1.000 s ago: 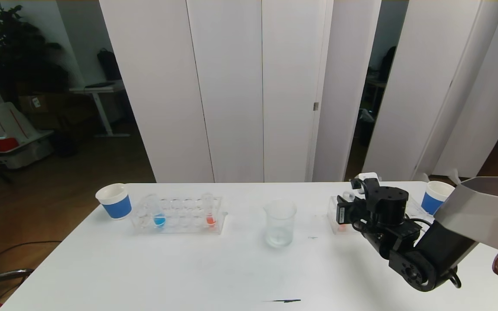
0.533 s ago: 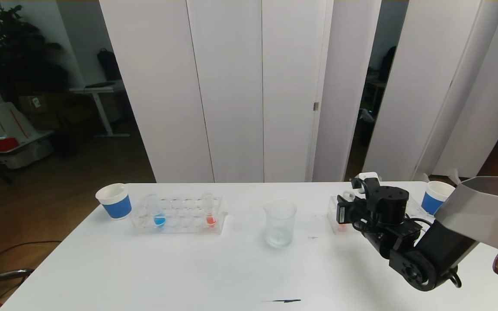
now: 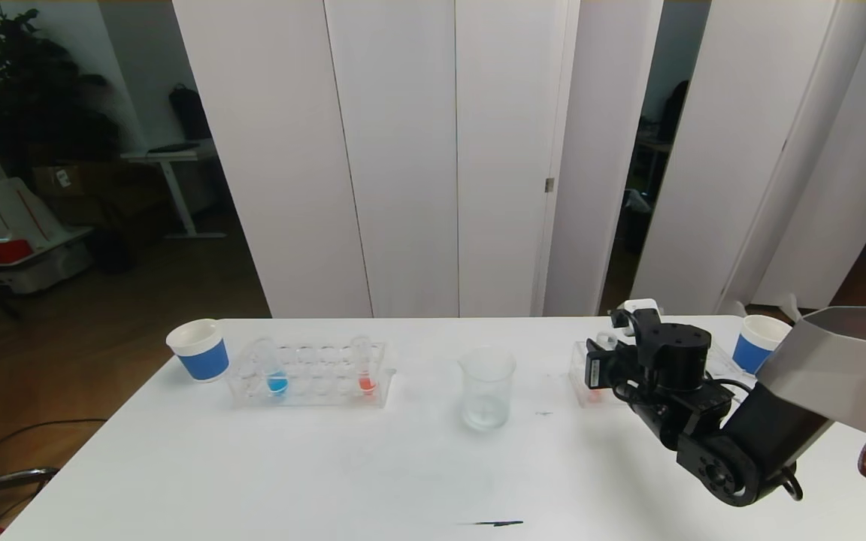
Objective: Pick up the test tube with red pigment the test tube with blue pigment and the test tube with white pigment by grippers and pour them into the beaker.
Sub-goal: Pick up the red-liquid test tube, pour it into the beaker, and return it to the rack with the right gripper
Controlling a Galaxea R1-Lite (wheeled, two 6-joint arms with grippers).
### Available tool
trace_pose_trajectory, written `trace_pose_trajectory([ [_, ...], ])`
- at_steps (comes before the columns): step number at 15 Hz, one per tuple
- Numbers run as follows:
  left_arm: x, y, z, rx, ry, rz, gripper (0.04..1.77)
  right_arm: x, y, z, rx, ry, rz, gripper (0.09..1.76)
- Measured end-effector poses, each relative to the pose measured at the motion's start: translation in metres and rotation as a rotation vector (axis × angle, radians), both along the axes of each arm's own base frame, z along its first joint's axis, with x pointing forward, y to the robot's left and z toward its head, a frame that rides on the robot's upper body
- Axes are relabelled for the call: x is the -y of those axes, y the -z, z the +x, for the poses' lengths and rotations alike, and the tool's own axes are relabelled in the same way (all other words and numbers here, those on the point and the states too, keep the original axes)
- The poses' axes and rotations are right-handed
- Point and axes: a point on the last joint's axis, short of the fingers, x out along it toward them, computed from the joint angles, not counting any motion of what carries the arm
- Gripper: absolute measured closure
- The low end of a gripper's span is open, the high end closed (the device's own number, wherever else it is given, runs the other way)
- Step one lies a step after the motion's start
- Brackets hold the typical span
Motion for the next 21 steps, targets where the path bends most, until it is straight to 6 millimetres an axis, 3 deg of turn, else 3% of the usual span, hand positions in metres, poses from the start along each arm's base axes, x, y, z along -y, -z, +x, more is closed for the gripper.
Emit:
trace_pose_trajectory([
  [3,0.0,0.0,0.0,0.0,0.0,0.0,0.07,-0.001,-0.011,0.0,0.028,-0.005,0.012,1.28],
  [7,0.0,0.0,0.0,0.0,0.0,0.0,0.07,-0.002,-0.041,0.0,0.072,-0.011,0.026,1.28],
  [10,0.0,0.0,0.0,0.0,0.0,0.0,0.07,-0.003,-0.073,0.004,0.101,-0.012,0.036,1.28],
  [17,0.0,0.0,0.0,0.0,0.0,0.0,0.07,-0.01,-0.171,0.031,0.102,-0.105,0.06,1.28],
  [19,0.0,0.0,0.0,0.0,0.0,0.0,0.07,-0.014,-0.189,0.035,0.078,-0.214,0.082,1.28],
  [21,0.0,0.0,0.0,0.0,-0.001,0.0,0.07,-0.02,-0.193,0.037,0.086,-0.299,0.095,1.28],
])
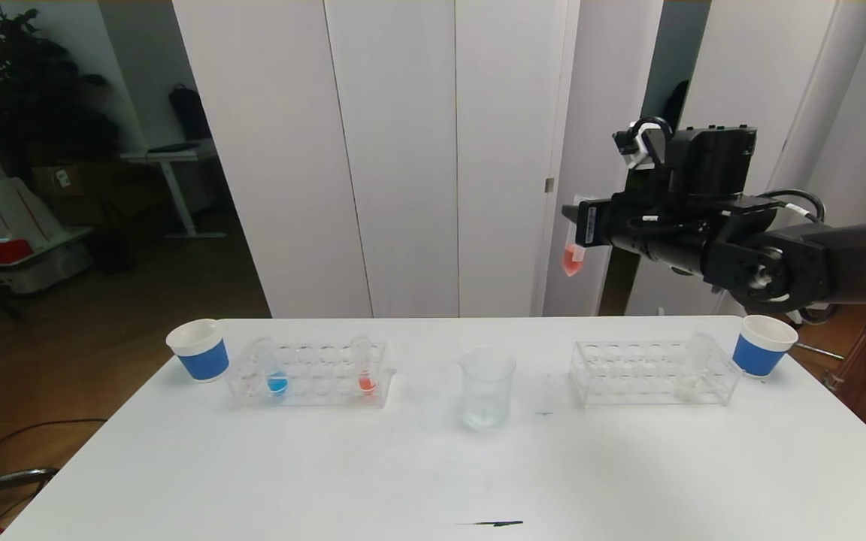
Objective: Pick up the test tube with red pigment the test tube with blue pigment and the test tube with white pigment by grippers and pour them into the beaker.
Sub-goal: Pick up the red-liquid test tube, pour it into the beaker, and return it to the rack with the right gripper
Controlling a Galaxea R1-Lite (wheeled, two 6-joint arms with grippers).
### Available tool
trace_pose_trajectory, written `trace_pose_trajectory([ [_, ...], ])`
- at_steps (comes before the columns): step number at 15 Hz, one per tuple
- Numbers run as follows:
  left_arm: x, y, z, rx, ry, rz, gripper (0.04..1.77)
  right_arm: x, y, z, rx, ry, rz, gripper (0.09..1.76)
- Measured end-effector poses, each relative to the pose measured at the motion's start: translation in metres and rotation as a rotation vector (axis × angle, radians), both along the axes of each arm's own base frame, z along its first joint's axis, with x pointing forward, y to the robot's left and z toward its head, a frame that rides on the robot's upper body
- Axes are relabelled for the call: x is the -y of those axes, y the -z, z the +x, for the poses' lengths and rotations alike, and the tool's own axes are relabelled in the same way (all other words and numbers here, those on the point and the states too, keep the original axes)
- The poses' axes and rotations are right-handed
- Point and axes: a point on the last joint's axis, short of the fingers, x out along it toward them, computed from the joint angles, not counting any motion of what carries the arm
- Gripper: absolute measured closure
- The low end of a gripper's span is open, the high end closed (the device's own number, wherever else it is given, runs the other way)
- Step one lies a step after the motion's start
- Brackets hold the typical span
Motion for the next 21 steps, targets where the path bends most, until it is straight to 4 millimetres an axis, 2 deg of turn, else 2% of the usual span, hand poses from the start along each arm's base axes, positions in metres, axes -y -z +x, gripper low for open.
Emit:
trace_pose_trajectory([
  [5,0.0,0.0,0.0,0.0,0.0,0.0,0.07,-0.021,0.023,-0.007,0.053,-0.209,-0.025,1.28],
  [9,0.0,0.0,0.0,0.0,0.0,0.0,0.07,-0.044,0.052,-0.023,0.143,-0.328,-0.194,1.28],
  [12,0.0,0.0,0.0,0.0,0.0,0.0,0.07,-0.054,0.068,-0.028,0.228,-0.411,-0.295,1.28],
  [16,0.0,0.0,0.0,0.0,0.0,0.0,0.07,-0.054,0.077,-0.019,0.456,-0.488,-0.384,1.28],
  [21,0.0,0.0,0.0,0.0,0.0,0.0,0.07,-0.033,0.087,-0.001,0.59,-0.559,-0.545,1.28],
])
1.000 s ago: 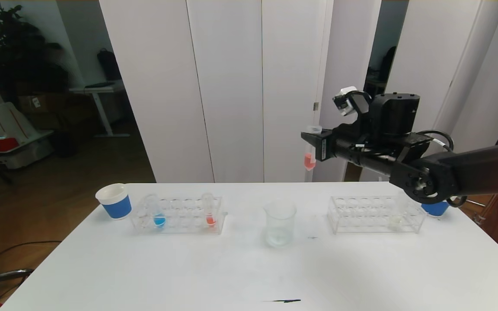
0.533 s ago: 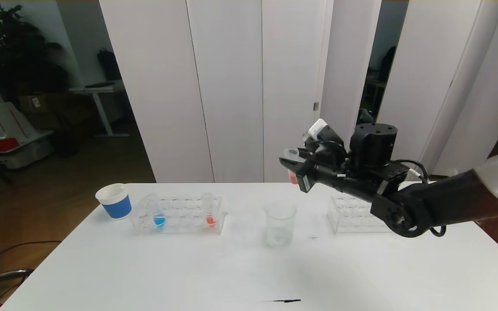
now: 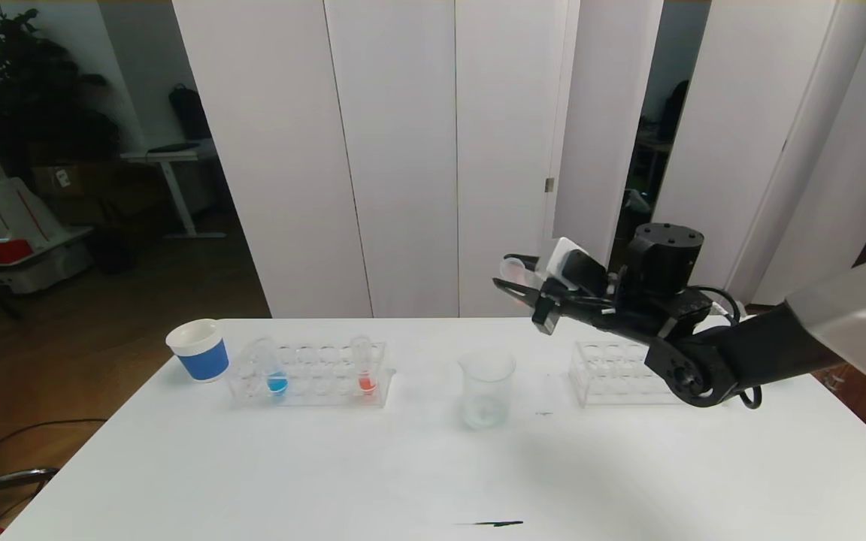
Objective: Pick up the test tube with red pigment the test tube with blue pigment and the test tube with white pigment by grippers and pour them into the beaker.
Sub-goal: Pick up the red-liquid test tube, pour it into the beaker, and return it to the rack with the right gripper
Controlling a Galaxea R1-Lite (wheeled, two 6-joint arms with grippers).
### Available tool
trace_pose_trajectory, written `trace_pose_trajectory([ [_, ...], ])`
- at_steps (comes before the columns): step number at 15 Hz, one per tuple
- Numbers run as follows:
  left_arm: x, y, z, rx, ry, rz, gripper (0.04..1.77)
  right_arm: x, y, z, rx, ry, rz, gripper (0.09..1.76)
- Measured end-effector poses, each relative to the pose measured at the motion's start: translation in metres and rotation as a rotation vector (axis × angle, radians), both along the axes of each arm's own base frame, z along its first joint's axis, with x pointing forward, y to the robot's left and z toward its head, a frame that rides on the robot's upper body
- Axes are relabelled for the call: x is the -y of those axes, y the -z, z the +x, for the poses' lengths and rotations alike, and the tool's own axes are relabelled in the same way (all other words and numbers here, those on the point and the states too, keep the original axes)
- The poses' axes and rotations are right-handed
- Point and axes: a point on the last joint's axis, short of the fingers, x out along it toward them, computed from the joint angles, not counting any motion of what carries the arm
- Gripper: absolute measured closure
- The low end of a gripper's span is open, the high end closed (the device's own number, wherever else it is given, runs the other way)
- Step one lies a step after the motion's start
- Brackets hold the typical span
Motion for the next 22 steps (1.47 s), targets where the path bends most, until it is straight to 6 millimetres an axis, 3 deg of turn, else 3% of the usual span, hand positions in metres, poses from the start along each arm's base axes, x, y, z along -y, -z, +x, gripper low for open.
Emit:
trace_pose_trajectory([
  [11,0.0,0.0,0.0,0.0,0.0,0.0,0.07,0.003,-0.003,0.037,0.411,-0.104,-0.274,1.28],
  [22,0.0,0.0,0.0,0.0,0.0,0.0,0.07,0.004,0.017,0.047,0.675,-0.162,-0.421,1.28],
])
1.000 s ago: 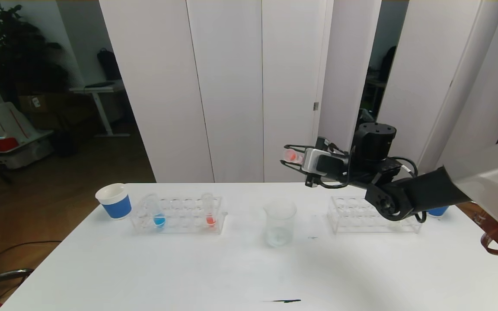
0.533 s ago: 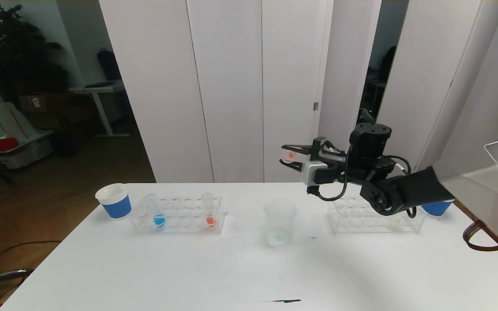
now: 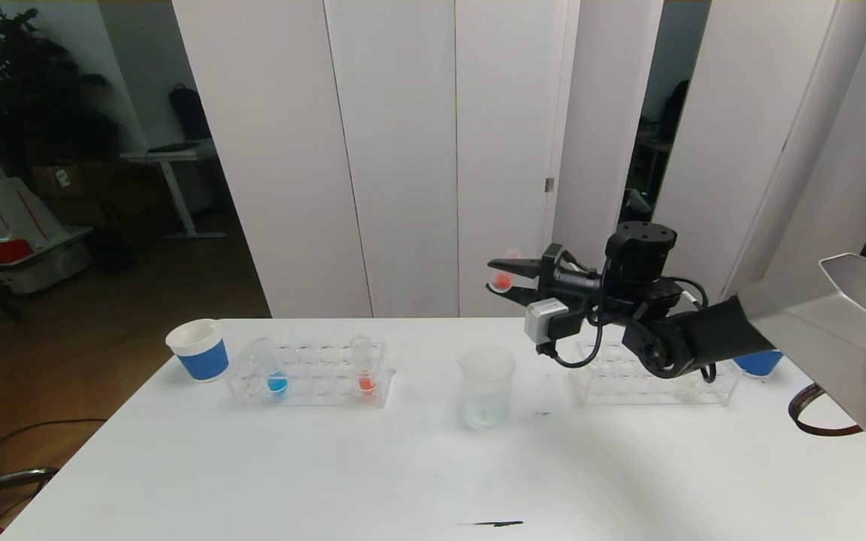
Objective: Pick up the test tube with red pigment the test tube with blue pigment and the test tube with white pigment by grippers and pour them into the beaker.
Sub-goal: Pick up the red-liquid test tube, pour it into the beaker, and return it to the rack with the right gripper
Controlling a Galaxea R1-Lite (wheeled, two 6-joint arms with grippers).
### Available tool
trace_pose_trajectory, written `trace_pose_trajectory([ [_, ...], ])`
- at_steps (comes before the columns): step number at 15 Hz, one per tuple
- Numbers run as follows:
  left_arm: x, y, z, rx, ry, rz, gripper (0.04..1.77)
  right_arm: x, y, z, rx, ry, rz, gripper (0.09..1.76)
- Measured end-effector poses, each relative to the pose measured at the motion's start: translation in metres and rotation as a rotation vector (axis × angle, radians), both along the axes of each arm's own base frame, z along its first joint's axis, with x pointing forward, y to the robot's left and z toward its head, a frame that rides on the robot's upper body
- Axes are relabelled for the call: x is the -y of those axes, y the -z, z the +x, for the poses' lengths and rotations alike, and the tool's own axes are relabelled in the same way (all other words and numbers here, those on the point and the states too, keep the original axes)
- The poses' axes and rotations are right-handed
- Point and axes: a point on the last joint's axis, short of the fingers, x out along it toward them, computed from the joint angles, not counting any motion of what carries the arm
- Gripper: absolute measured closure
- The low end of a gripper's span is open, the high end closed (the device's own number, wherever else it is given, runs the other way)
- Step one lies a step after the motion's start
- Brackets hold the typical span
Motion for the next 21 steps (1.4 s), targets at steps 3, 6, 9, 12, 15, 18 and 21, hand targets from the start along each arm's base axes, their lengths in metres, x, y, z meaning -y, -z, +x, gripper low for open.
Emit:
trace_pose_trajectory([
  [3,0.0,0.0,0.0,0.0,0.0,0.0,0.07,0.0,0.001,0.003,0.05,0.004,-0.02,1.28],
  [6,0.0,0.0,0.0,0.0,0.0,0.0,0.07,-0.002,0.002,0.008,0.076,0.004,-0.024,1.28],
  [9,0.0,0.0,0.0,0.0,0.0,0.0,0.07,-0.005,0.005,0.01,0.089,0.0,-0.028,1.28],
  [12,0.0,0.0,0.0,0.0,0.0,0.0,0.07,-0.007,0.004,0.012,0.134,-0.003,-0.042,1.28],
  [15,0.0,0.0,0.0,0.0,0.0,0.0,0.07,-0.007,0.004,0.014,0.167,-0.016,-0.053,1.28],
  [18,0.0,0.0,0.0,0.0,0.0,0.0,0.07,-0.009,0.002,0.016,0.22,-0.036,-0.065,1.28],
  [21,0.0,0.0,0.0,0.0,0.0,0.0,0.07,-0.012,0.0,0.017,0.268,-0.073,-0.076,1.28],
])
